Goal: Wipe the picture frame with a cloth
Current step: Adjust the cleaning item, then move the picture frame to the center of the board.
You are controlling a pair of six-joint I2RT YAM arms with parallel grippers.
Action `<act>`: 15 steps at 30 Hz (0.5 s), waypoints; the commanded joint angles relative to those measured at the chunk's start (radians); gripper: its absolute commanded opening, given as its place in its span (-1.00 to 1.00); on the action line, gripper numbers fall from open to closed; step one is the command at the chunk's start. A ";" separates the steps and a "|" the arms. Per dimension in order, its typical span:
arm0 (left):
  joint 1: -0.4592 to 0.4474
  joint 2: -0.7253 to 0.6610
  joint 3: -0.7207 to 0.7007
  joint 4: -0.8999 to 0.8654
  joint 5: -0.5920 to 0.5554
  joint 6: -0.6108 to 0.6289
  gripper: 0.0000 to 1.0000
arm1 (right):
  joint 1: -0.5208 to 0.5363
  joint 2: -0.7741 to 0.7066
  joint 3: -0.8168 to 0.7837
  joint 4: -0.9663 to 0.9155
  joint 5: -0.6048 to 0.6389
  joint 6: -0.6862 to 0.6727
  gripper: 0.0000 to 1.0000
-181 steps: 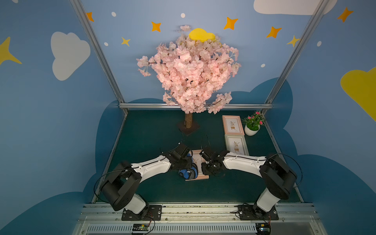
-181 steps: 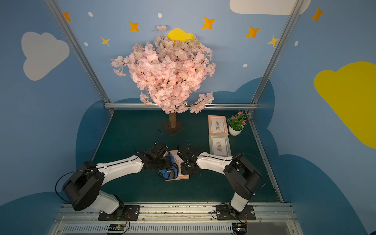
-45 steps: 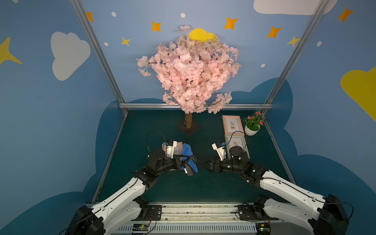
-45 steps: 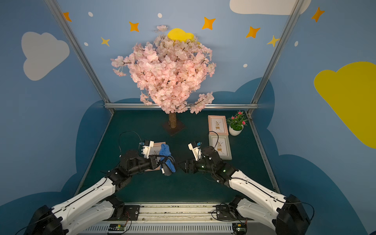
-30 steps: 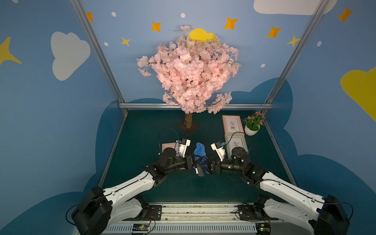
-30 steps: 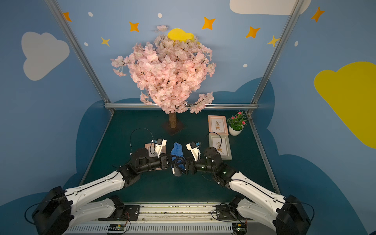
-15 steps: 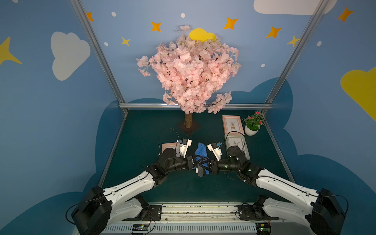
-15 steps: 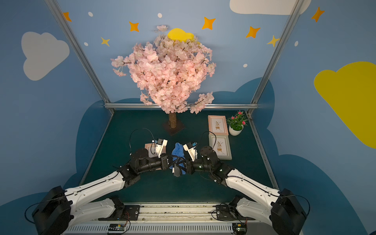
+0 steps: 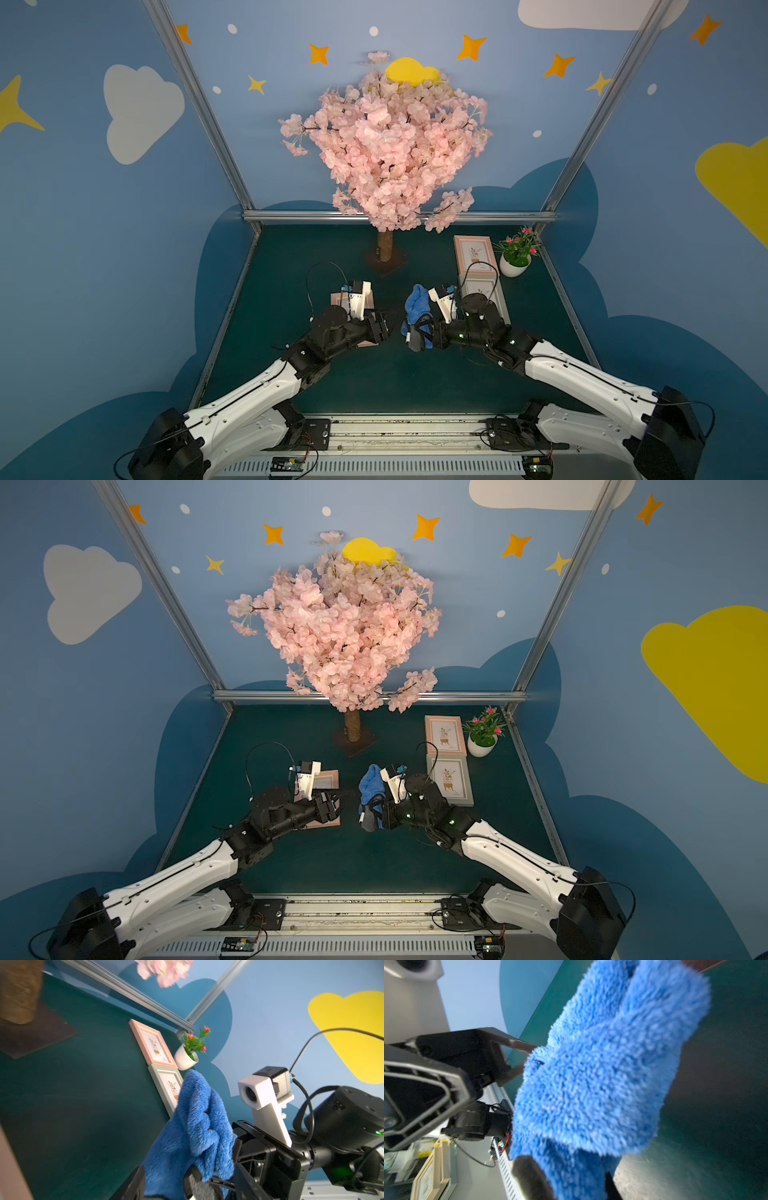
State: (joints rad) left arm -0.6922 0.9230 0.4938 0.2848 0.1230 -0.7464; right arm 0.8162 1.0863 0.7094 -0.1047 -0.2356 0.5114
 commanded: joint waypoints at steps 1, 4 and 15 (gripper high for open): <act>0.045 -0.061 -0.028 -0.145 -0.087 0.007 0.51 | -0.025 0.008 0.061 -0.142 0.144 -0.033 -1.00; 0.095 -0.113 -0.059 -0.180 -0.085 -0.009 0.59 | -0.077 0.033 0.116 -0.265 0.243 -0.061 -1.00; 0.152 -0.120 -0.121 -0.155 -0.016 -0.043 0.62 | -0.353 0.347 0.393 -0.596 0.517 -0.075 -1.00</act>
State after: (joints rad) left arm -0.5438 0.7994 0.3756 0.1207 0.0780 -0.7856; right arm 0.4896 1.3811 1.0317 -0.5694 0.1684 0.4549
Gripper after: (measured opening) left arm 0.811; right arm 0.128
